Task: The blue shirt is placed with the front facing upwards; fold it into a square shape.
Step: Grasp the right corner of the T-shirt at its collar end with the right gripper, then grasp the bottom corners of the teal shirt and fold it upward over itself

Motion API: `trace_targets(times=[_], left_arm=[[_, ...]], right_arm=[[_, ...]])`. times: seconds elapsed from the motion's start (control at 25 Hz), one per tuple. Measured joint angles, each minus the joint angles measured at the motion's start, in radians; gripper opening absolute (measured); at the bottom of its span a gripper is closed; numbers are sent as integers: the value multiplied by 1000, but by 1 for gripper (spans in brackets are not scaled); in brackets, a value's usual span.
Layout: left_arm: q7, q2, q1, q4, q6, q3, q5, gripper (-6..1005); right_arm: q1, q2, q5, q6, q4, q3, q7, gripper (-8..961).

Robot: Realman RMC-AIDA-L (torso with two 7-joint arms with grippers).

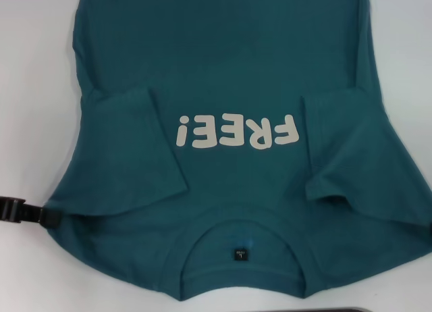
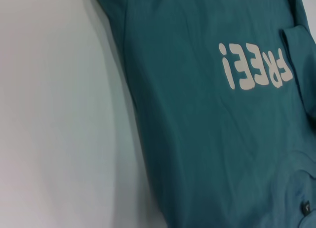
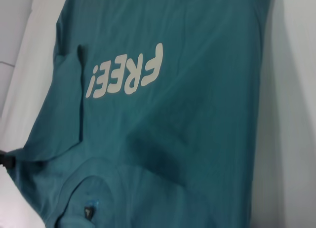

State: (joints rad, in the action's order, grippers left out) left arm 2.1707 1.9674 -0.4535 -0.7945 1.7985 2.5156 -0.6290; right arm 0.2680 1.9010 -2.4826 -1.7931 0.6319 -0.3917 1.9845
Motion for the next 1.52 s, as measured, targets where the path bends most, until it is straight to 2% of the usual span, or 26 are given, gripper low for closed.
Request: trace_targets(times=[0.48,1.28,1.52], left_arm=[[-8,-14,18,1,55,-8,23,1],[-13,-3,38,1,74,-7,38,0],[-27,-2,5,1,70,13,28,0]], right_arm=[[-53,-6,3,-18,0,29,-45,28],[-81,-13,1,-27,0,67,-67,28],[-78,-14,6,-32,1,121,-71,28]])
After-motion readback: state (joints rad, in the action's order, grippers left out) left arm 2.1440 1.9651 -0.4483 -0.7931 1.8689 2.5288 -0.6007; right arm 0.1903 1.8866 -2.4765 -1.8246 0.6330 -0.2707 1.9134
